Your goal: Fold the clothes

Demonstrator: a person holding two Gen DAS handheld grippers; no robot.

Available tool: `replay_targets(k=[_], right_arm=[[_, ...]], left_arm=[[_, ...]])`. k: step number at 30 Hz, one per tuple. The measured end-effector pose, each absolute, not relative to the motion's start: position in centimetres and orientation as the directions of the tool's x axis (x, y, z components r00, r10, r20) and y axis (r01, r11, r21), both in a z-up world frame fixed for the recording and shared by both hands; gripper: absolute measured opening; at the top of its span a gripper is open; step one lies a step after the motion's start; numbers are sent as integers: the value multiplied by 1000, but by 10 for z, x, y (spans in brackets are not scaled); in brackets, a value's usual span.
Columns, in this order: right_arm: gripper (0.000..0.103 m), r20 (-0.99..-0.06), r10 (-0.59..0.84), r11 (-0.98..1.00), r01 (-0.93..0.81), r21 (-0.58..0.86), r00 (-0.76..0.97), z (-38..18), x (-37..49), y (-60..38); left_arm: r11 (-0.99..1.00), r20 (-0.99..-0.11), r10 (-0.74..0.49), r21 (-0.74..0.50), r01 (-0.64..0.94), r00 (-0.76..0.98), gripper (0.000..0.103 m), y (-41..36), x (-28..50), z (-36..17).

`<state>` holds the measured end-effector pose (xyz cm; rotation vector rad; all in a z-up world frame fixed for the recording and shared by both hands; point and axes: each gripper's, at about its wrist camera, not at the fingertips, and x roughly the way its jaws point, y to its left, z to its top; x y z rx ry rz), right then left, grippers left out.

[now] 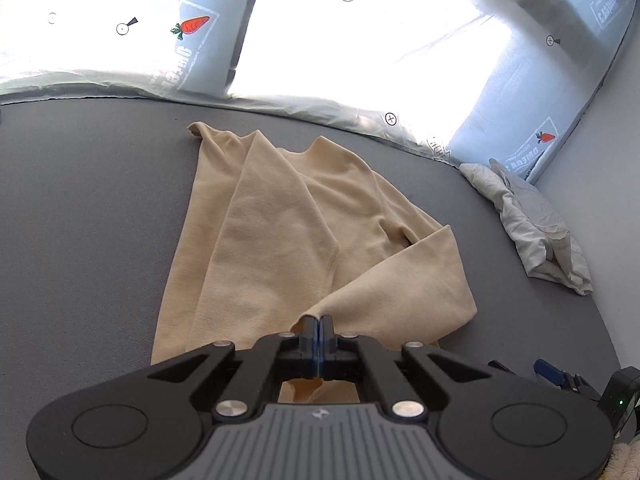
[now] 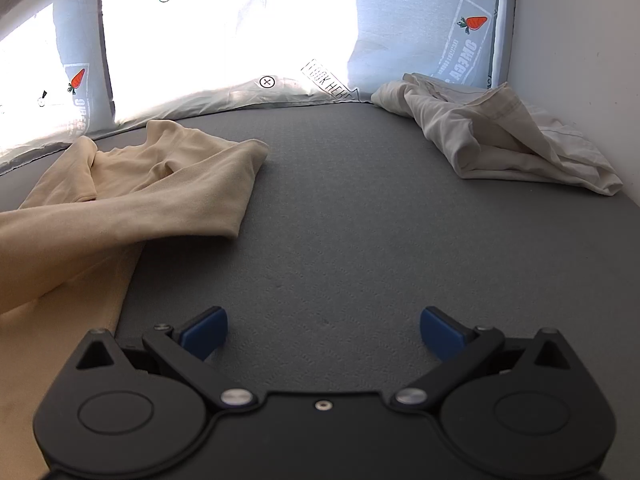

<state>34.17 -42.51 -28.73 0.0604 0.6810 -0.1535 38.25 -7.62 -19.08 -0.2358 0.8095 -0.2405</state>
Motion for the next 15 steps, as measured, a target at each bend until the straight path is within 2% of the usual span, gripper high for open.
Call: replay_targets(k=[10,15], right_arm=[[103,-631,-121,987,160,5,766,-287,342,-425],[103,-631,-120,987,160,6,766,-287,342,-425]], left_arm=[[941,-531,-210,-336,24,821,0,7,405,-127],[958,-475,-125,-287,-19,871,0,46,419,-112]])
